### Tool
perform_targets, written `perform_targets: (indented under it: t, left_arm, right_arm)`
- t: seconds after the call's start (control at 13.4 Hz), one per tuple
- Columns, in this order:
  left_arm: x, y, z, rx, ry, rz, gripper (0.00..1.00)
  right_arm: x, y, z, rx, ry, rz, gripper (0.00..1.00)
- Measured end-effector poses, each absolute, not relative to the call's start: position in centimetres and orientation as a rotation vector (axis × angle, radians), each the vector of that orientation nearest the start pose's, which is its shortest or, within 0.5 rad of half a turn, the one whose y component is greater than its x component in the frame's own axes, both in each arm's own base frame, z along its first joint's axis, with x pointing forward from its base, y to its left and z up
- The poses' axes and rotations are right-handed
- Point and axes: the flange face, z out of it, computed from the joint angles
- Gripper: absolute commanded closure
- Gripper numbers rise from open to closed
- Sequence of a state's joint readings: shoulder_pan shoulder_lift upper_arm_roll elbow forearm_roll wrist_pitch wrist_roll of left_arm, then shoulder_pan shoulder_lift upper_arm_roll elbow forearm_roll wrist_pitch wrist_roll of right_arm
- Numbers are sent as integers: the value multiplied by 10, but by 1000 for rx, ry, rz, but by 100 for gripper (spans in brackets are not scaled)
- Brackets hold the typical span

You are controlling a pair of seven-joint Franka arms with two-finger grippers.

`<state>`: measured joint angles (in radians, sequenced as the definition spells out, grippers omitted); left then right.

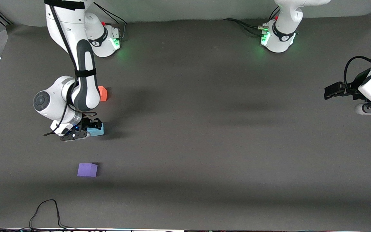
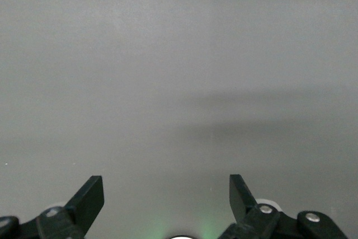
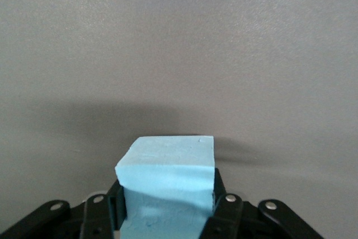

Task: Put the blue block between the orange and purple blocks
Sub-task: 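Lower the blue block between the orange and purple blocks and open the right gripper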

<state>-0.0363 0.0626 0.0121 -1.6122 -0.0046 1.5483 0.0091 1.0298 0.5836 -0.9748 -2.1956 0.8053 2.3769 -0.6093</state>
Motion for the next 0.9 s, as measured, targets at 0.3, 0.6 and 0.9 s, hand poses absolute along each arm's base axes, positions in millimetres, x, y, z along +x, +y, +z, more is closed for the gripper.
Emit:
perform_targets:
  t: [0.3, 0.6, 0.9]
  left_arm:
    - [566, -14, 568, -3138, 50, 199, 0]
    - [566, -13, 568, -3138, 49, 199, 0]
    - [566, -14, 568, -3138, 50, 198, 0]
  right_arm:
    - [541, 30, 208, -3097, -161, 16, 0]
    - [544, 30, 211, -3090, -142, -6, 0]
    - [561, 15, 255, -3059, -129, -94, 0]
